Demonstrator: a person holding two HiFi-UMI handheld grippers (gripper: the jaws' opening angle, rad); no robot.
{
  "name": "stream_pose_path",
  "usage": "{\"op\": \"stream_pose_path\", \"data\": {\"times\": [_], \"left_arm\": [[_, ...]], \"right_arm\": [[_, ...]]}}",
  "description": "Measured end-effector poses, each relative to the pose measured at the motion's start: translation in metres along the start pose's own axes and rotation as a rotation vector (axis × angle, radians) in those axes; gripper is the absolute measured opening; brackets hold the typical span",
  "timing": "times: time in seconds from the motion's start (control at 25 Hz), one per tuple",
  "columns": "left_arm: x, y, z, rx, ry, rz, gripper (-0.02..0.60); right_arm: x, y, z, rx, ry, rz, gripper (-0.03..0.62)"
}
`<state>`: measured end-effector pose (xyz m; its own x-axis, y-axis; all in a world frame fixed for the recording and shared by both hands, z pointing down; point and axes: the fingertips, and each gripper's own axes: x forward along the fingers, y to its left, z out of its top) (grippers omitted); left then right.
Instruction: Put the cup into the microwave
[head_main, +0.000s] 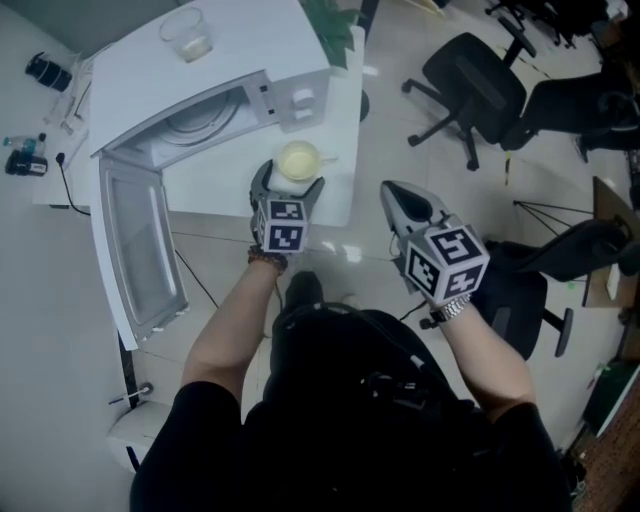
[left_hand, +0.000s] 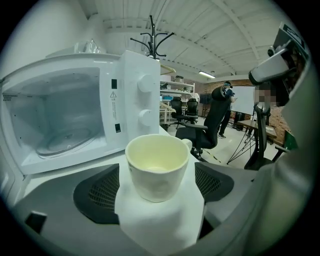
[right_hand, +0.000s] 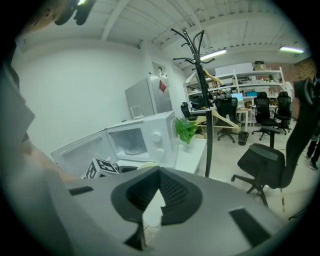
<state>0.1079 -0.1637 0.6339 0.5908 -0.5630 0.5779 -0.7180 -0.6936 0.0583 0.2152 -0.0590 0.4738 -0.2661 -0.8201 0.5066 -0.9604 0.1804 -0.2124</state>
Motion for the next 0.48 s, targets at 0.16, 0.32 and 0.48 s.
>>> {"op": "stream_pose_path", "data": {"times": [0.16, 0.32, 0.48], "left_arm": [[0.009, 0.001, 0.002, 0.003, -0.015, -0.011, 0.462], [0.017, -0.002, 0.006, 0.008, -0.031, -0.026, 0.473], [0.024, -0.001, 0.010, 0.002, -0.045, -0.035, 0.476]], "right_arm": [[0.005, -0.003, -0.002, 0.007, 0.011, -0.011, 0.014], [0.009, -0.006, -0.002, 0.013, 0.018, -0.019, 0.015], [0.011, -0.010, -0.003, 0.018, 0.024, -0.028, 0.014]]}}
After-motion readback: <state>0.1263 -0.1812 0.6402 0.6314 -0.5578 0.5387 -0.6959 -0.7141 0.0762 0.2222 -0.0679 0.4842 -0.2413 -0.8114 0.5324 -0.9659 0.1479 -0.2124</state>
